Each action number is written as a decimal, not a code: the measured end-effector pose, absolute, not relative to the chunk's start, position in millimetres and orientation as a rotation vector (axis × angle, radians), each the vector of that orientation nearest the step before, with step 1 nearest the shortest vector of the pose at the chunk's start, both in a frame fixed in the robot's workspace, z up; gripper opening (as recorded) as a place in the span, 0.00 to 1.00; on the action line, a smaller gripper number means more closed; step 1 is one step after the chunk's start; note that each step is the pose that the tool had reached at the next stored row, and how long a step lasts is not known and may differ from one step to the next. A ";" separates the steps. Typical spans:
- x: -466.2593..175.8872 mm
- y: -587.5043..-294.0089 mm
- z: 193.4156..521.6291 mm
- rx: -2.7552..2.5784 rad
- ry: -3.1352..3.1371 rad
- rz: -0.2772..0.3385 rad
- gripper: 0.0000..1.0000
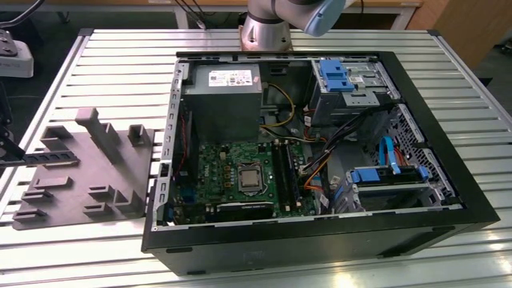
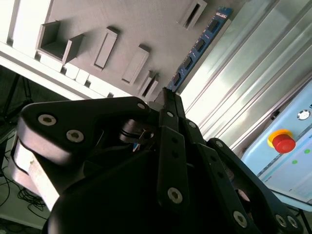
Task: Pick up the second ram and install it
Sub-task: 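Pick up the second ram and move it above second insertion slot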
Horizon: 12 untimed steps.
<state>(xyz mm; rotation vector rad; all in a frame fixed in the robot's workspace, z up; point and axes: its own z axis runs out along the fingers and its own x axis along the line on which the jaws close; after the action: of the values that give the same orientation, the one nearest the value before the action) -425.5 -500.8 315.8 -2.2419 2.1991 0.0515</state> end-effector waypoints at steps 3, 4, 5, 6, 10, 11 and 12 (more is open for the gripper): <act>-425.5 -500.8 316.0 -2.242 2.199 0.052 0.12; -425.4 -500.7 316.1 -2.244 2.201 0.056 0.12; -425.5 -500.7 316.1 -2.245 2.202 0.058 0.12; -425.4 -500.8 316.1 -2.245 2.202 0.058 0.12; -425.3 -500.8 316.1 -2.245 2.202 0.059 0.12; -425.3 -500.8 316.6 -2.245 2.203 0.059 0.12; -425.3 -500.8 317.3 -2.245 2.203 0.059 0.12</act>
<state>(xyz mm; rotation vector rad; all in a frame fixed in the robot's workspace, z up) -425.3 -500.8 317.3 -2.2452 2.2026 0.0590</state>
